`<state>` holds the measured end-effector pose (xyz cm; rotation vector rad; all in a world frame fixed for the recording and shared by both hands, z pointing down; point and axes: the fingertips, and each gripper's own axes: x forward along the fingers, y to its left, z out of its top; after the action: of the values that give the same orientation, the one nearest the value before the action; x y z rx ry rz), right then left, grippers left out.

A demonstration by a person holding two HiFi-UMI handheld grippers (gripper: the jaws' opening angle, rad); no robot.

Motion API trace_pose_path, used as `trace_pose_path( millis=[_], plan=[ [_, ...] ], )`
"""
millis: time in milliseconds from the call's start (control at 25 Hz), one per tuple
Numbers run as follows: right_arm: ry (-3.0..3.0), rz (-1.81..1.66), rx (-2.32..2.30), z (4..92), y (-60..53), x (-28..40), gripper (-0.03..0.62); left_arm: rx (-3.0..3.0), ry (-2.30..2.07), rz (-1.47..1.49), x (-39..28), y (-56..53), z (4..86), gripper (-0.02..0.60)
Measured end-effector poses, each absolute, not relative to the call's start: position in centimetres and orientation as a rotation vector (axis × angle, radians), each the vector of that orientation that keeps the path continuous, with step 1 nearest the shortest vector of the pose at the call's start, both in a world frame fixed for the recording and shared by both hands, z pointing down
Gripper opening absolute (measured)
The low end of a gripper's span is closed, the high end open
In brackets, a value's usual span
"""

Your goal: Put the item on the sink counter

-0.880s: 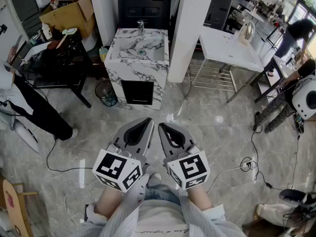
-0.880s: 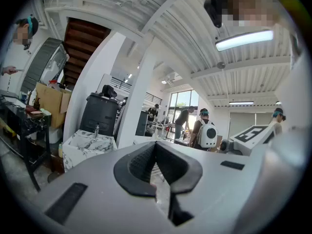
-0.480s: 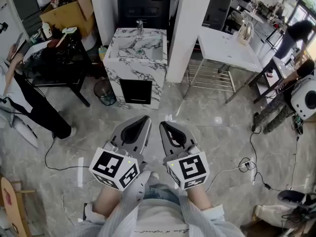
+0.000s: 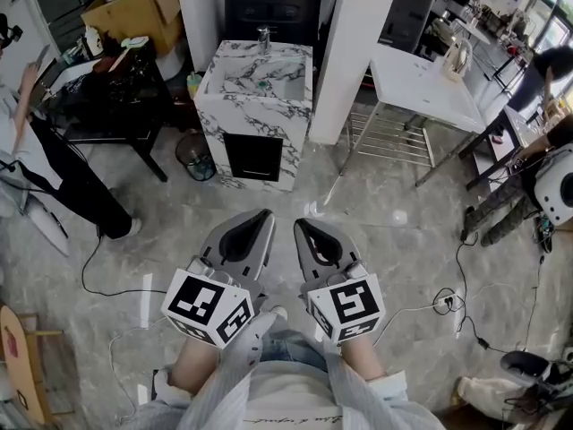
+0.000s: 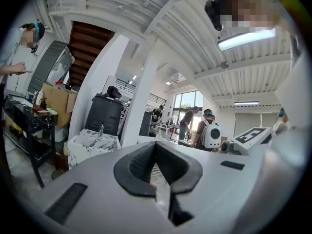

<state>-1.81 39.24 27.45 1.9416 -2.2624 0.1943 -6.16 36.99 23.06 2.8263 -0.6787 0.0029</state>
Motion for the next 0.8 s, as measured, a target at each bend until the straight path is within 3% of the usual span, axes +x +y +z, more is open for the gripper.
trace_pose_path(
  millis=[800],
  plan=[
    [-2.194, 0.23, 1.992, 27.6, 19.5, 2.0, 0.009, 2.835, -0.64, 0.024, -3.0, 15.9, 22.2, 0.015]
  ],
)
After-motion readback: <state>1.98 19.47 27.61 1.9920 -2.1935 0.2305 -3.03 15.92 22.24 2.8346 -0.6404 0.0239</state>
